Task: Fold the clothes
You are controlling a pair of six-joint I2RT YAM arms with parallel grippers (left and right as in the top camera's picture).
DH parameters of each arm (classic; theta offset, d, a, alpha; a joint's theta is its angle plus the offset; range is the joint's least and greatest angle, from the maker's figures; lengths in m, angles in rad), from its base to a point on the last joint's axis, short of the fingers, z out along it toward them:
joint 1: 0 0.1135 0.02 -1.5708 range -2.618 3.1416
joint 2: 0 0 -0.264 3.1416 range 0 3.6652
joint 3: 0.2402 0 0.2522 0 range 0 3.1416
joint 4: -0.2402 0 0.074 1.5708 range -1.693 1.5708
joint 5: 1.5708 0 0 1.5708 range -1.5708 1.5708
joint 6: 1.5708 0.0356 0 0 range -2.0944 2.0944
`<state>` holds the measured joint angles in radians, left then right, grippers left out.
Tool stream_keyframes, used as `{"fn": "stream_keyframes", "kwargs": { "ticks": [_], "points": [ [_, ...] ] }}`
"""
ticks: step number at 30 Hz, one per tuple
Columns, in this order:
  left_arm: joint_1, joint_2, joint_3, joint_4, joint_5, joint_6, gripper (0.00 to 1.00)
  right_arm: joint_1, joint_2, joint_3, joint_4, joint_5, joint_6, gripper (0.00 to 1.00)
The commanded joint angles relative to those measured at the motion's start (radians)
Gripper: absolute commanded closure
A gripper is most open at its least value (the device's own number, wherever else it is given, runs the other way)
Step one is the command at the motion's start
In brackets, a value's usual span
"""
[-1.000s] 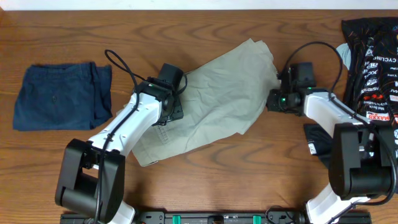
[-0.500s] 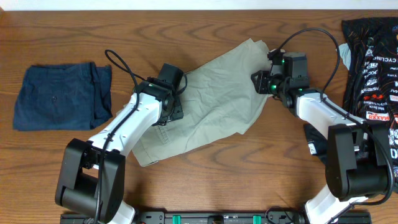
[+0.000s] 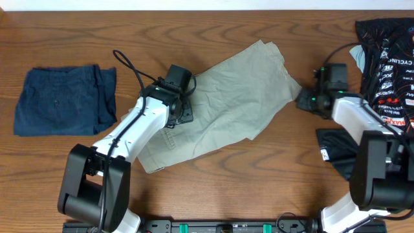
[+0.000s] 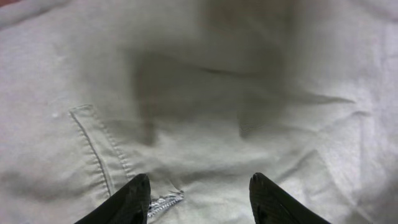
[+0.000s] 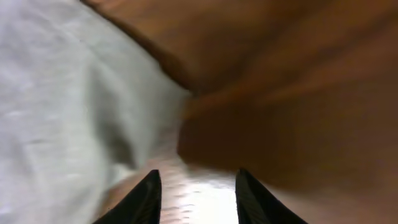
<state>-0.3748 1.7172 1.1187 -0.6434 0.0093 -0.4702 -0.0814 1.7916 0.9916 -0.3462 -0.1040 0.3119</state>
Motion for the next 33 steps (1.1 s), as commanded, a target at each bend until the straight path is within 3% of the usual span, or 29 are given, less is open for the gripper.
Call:
{"fn": "stream_keyframes", "kwargs": {
  "ticks": [1,17,33],
  "points": [
    [-0.003,0.015,-0.002,0.003,0.005,0.027,0.47,-0.019,-0.023,0.003,-0.023,-0.018,0.009,0.59],
    [-0.004,0.198,-0.002,0.016,0.006,0.021,0.47,0.029,-0.023,-0.007,-0.014,-0.111,0.082,0.48],
    [-0.003,0.212,-0.002,0.024,0.006,0.02,0.47,0.071,0.006,-0.008,-0.022,0.101,0.081,0.65]
  ]
}}
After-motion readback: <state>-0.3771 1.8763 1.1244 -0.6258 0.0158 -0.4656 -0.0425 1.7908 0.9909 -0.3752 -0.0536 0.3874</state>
